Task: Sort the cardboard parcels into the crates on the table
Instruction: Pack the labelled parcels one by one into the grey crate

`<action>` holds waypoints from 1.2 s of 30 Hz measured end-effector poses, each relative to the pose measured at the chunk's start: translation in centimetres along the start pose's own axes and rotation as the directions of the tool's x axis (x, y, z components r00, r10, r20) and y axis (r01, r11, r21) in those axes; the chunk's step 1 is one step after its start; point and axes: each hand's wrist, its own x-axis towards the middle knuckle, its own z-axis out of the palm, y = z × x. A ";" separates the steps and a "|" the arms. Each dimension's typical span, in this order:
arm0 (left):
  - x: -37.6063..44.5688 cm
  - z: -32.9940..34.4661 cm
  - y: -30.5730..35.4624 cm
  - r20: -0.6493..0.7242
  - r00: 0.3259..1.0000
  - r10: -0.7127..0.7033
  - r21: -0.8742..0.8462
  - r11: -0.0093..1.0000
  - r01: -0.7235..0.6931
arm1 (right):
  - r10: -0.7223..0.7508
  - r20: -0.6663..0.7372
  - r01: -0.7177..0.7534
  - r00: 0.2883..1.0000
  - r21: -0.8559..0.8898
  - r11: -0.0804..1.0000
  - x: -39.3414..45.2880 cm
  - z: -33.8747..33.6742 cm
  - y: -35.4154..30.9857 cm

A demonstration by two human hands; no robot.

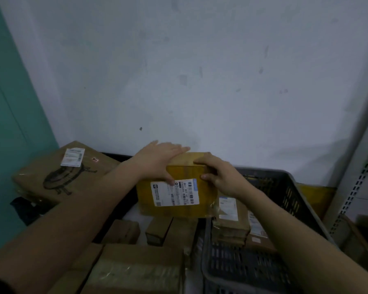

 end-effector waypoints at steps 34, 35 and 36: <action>4.7 7.8 15.3 0.040 0.929 -0.367 -0.937 0.310 0.163 | 0.834 -0.347 -0.228 0.430 0.852 0.472 -10.1 -1.1 7.0; 4.5 9.4 16.2 0.065 0.932 -0.357 -0.863 0.449 0.232 | 0.834 -0.384 -0.271 0.396 0.819 0.506 -10.9 -1.4 7.6; 4.0 11.0 16.8 0.114 0.930 -0.350 -0.782 0.545 0.302 | 0.826 -0.426 -0.327 0.370 0.772 0.544 -11.8 -1.6 8.1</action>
